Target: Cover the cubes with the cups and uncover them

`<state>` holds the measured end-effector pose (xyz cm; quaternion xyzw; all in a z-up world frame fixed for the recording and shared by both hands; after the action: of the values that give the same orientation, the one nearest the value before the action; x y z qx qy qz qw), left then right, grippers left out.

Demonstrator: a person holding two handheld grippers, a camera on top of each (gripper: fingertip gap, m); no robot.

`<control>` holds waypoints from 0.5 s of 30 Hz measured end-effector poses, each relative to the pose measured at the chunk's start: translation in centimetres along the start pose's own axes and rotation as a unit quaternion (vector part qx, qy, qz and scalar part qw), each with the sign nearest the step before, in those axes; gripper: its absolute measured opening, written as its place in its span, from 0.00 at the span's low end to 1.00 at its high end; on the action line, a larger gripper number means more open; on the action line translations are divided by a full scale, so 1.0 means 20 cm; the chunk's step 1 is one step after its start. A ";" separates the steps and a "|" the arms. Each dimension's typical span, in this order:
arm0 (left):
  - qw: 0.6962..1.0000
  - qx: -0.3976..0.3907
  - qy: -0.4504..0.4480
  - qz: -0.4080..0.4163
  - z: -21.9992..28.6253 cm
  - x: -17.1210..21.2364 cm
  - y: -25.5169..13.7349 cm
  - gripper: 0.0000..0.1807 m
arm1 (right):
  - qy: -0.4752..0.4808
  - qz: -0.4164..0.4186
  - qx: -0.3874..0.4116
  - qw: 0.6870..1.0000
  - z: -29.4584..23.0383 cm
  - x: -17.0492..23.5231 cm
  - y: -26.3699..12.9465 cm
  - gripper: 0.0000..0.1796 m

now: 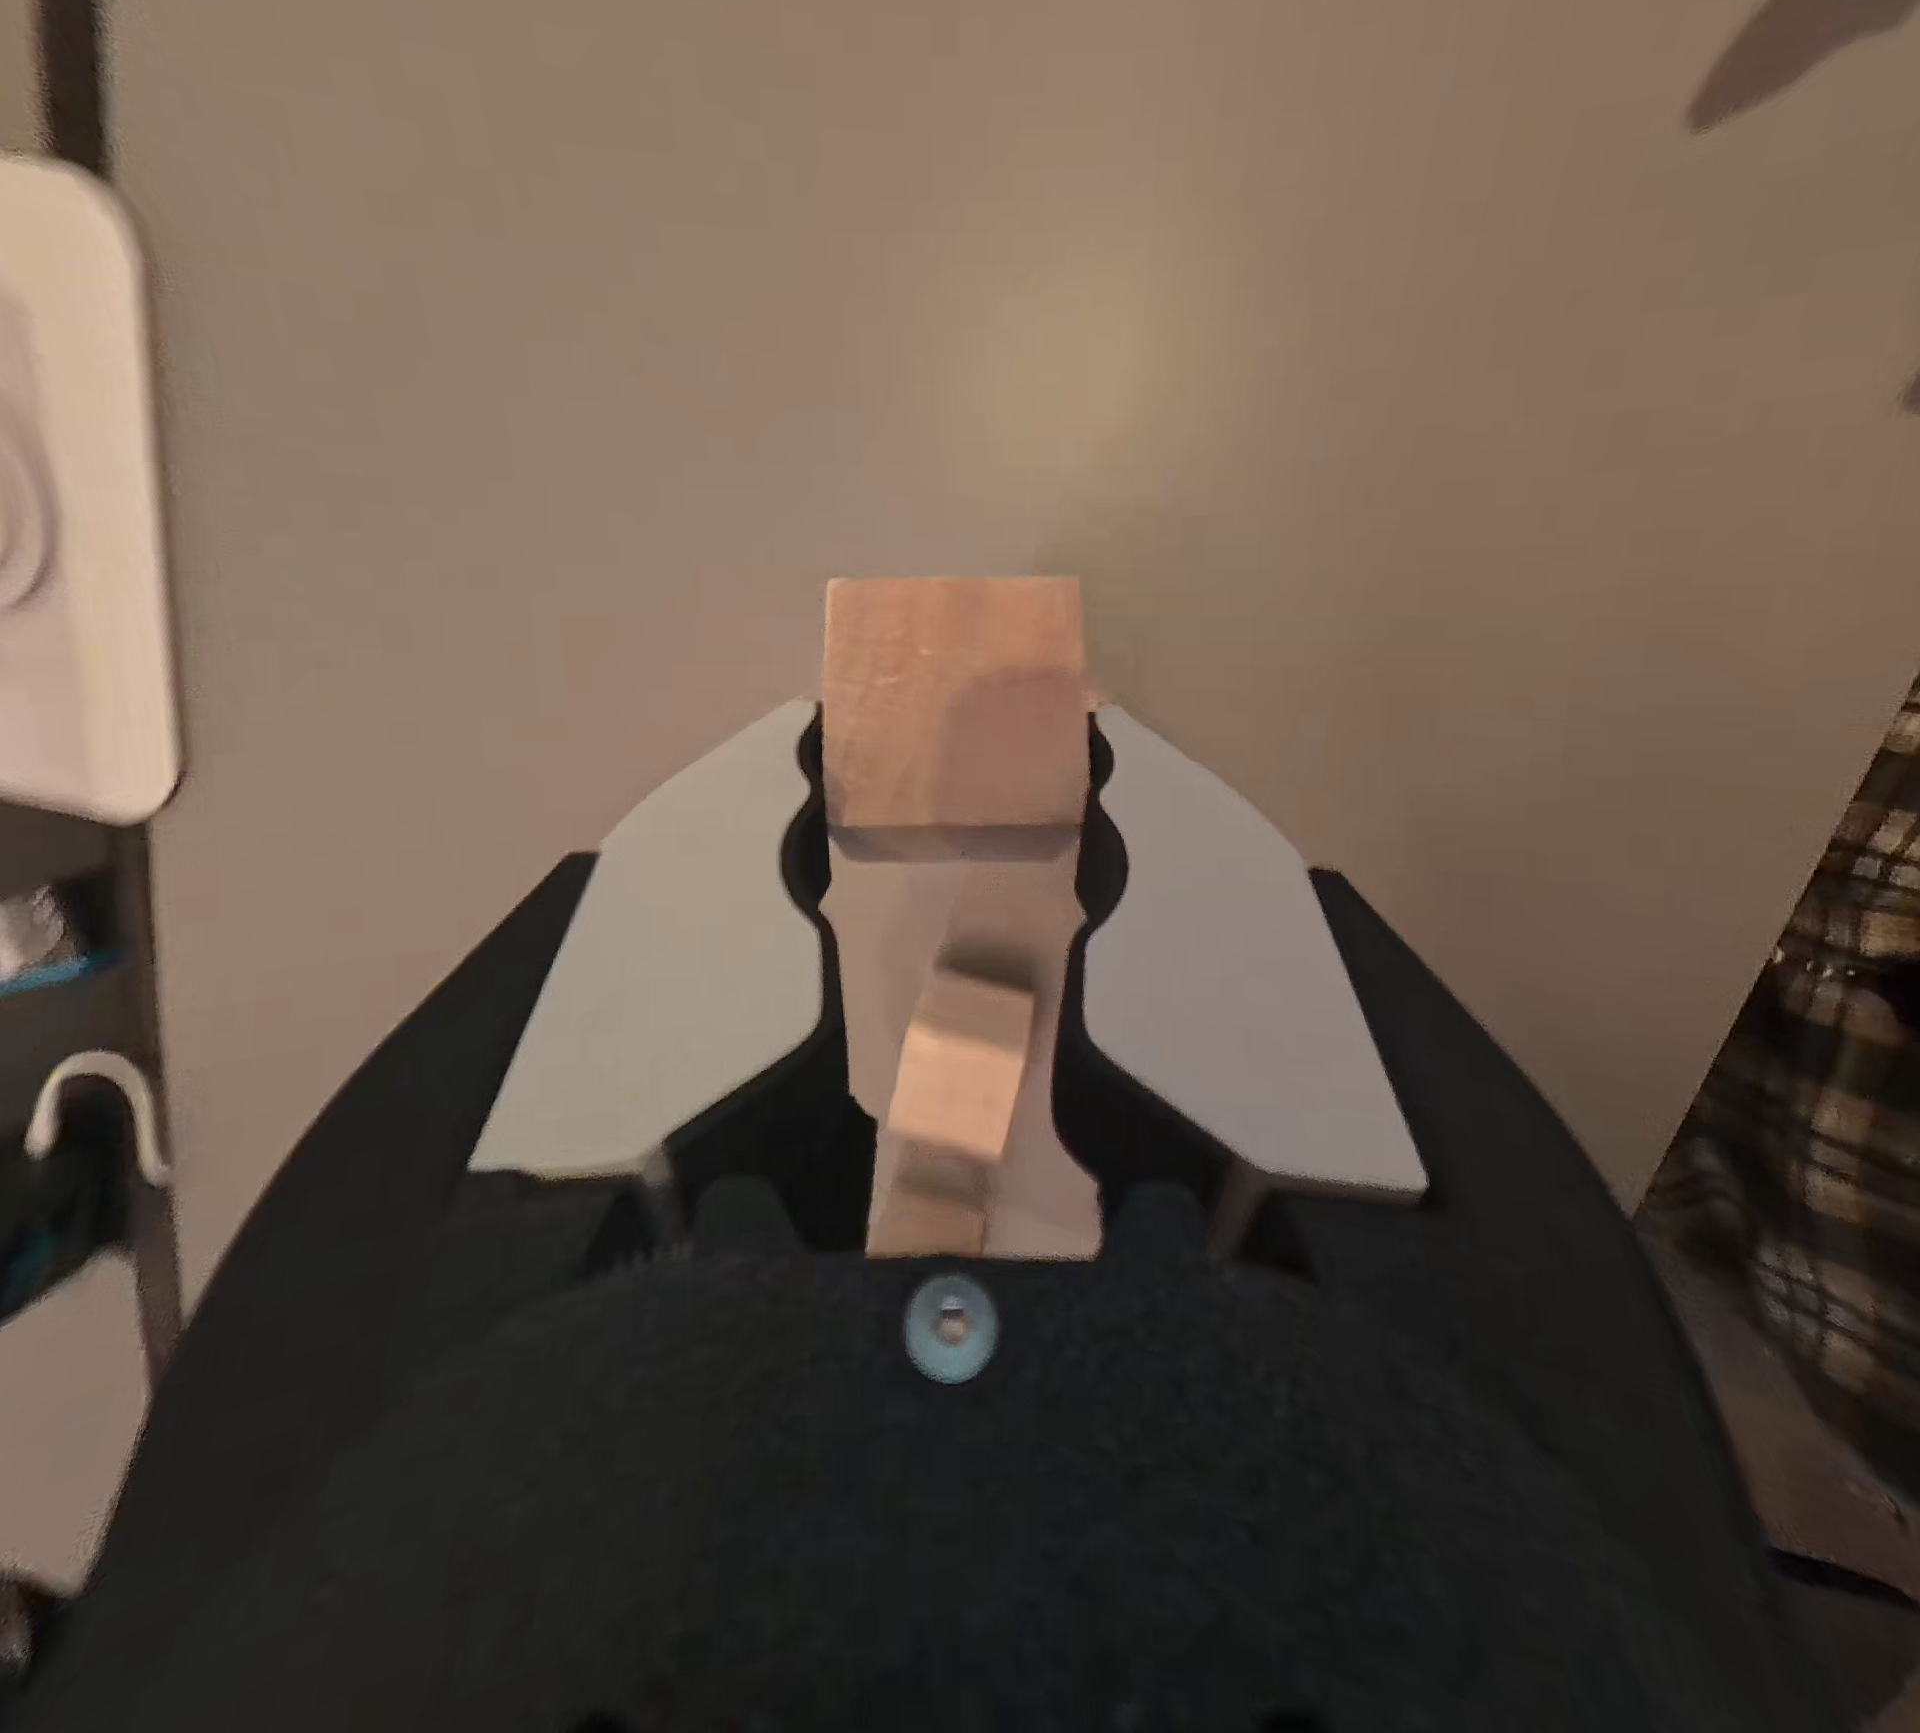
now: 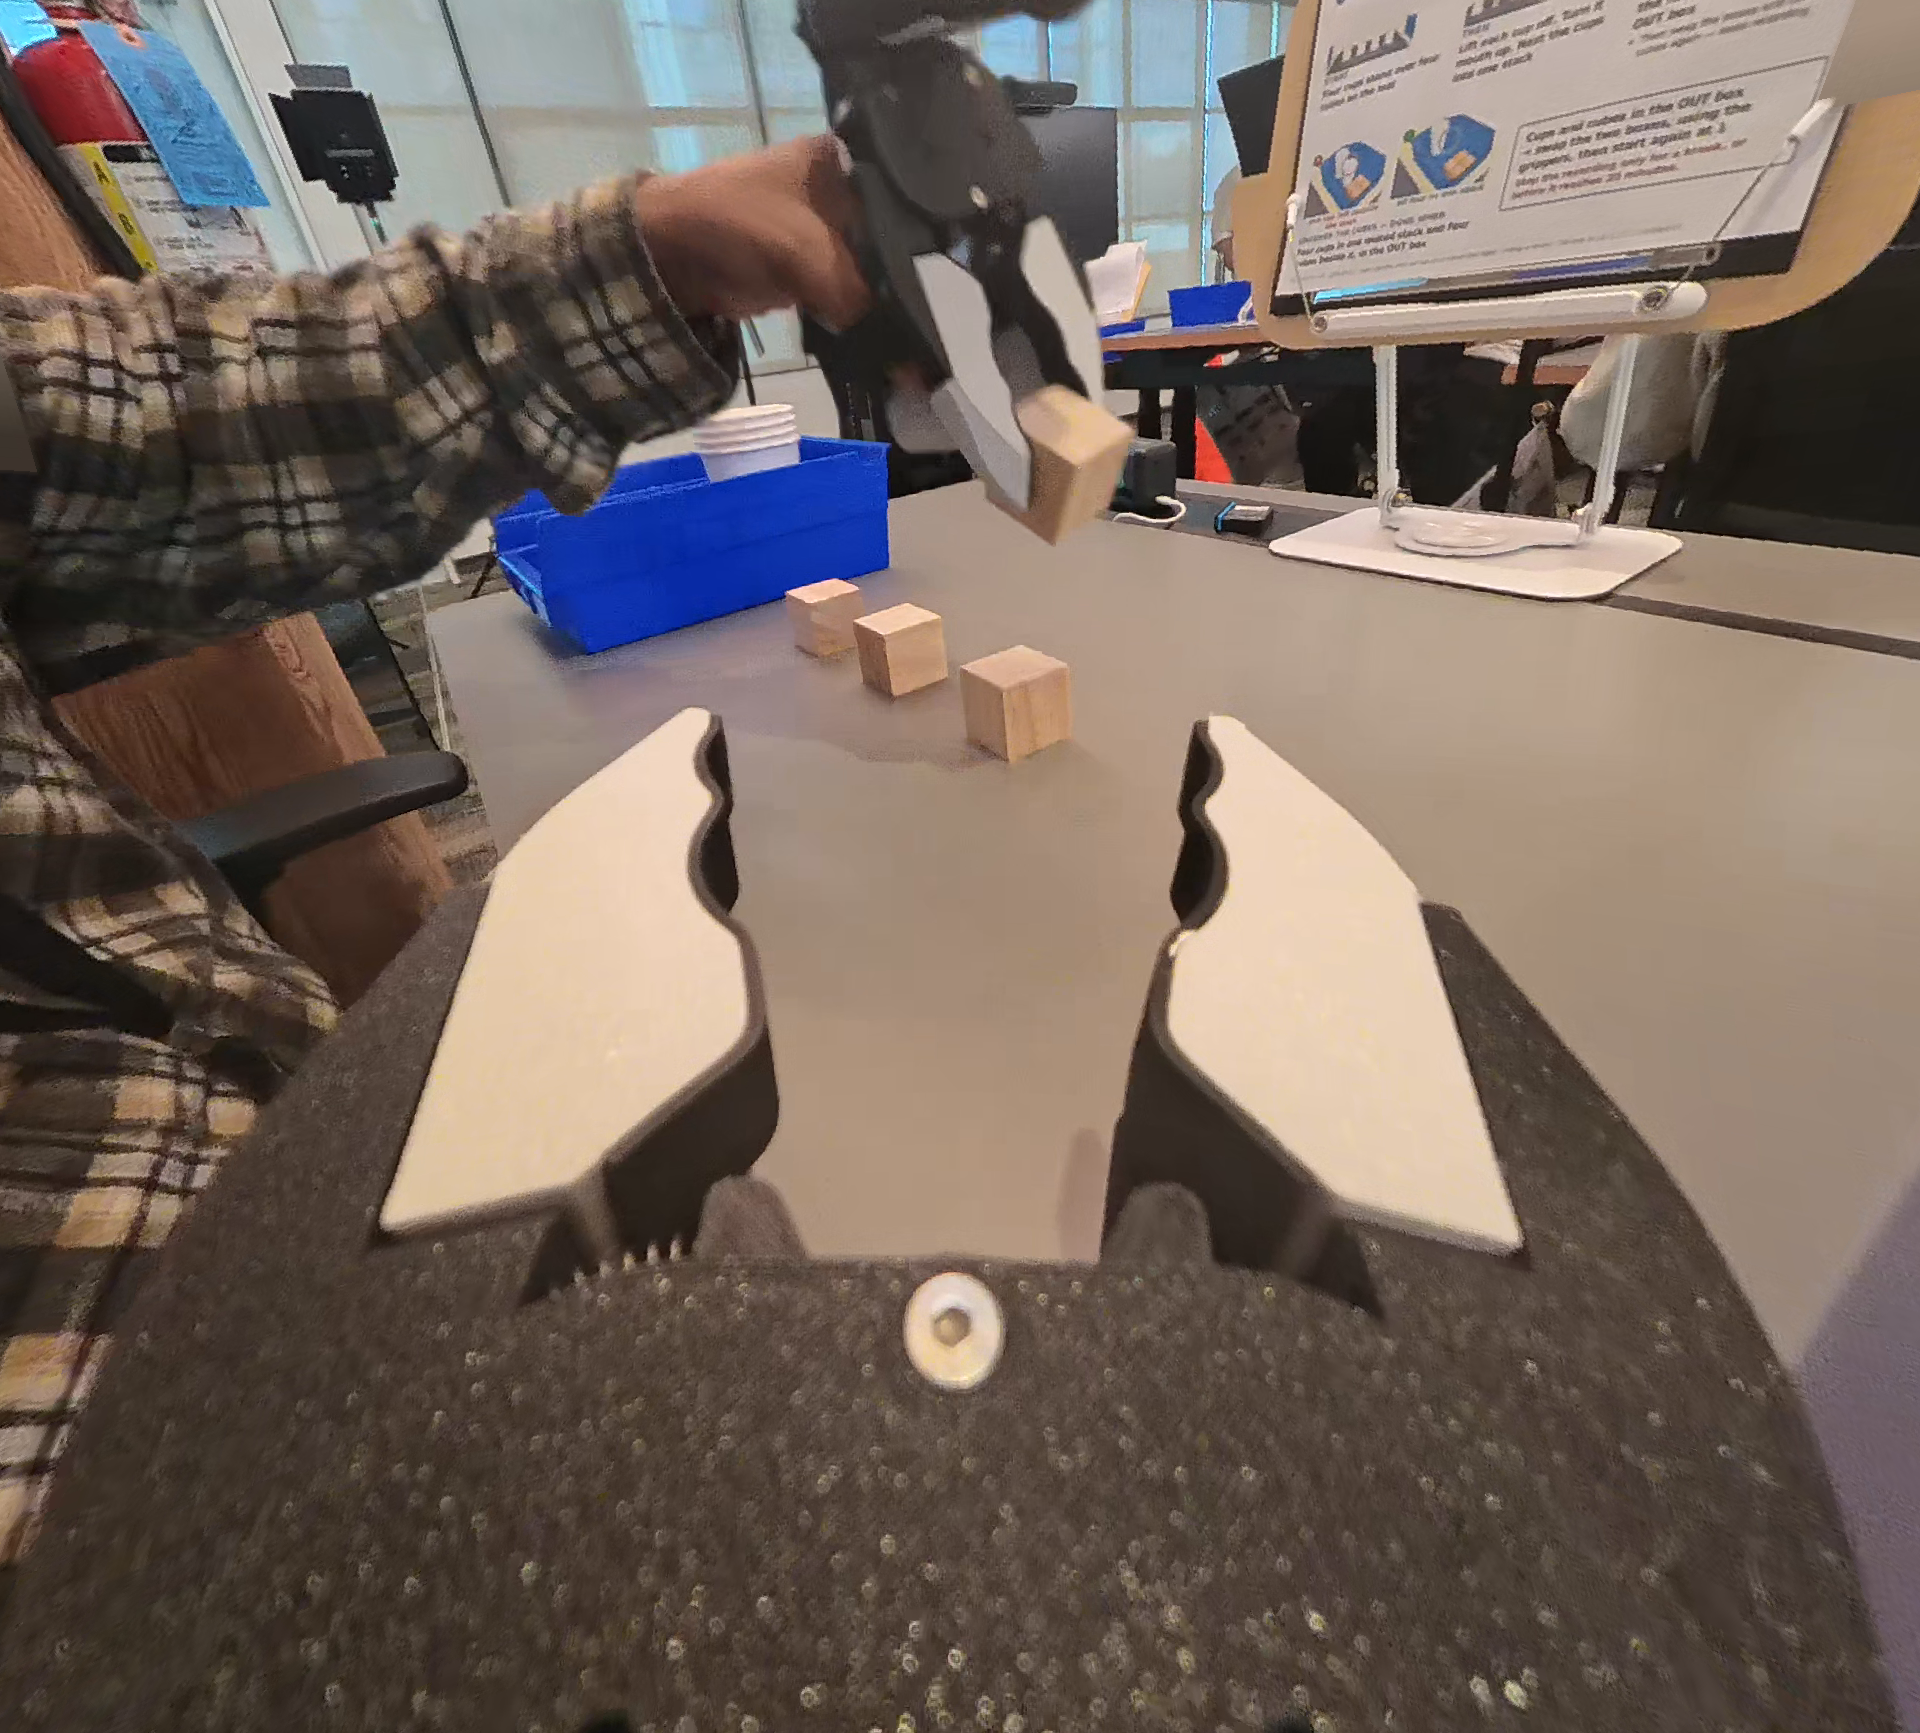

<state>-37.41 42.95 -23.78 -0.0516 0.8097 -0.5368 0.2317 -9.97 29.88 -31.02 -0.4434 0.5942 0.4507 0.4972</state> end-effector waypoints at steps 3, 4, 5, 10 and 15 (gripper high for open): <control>0.999 0.030 0.014 -0.002 0.10 -0.12 0.17 0.24 | 0.007 -0.006 -0.002 1.000 0.00 0.02 -0.02 0.46; 0.999 0.039 0.015 -0.002 0.12 -0.14 0.22 0.24 | 0.008 -0.008 -0.003 1.000 0.00 0.03 -0.02 0.46; 0.999 0.044 0.014 -0.002 0.13 -0.16 0.25 0.24 | 0.009 -0.006 -0.003 1.000 0.00 0.03 -0.03 0.46; 0.998 0.068 -0.004 -0.013 0.17 -0.20 0.41 0.24 | 0.016 0.004 -0.010 1.000 0.01 0.03 -0.03 0.46; 0.994 0.102 -0.023 0.007 0.22 -0.23 0.50 0.24 | 0.019 0.002 -0.016 1.000 0.01 0.04 -0.01 0.46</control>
<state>-29.83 45.02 -32.63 -0.0340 0.7454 -0.6136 0.2584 -9.76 30.05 -31.89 -0.4587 0.5973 0.4527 0.4773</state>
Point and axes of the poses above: each gripper's, where its closed fingertips meet, y out along the fingers, x out of its underside, z = x × y across the jaws, the point moved 8 cm from there along -y, back along the fingers, and after that the axes turned 11 degrees about -x, right-handed, at the moved point
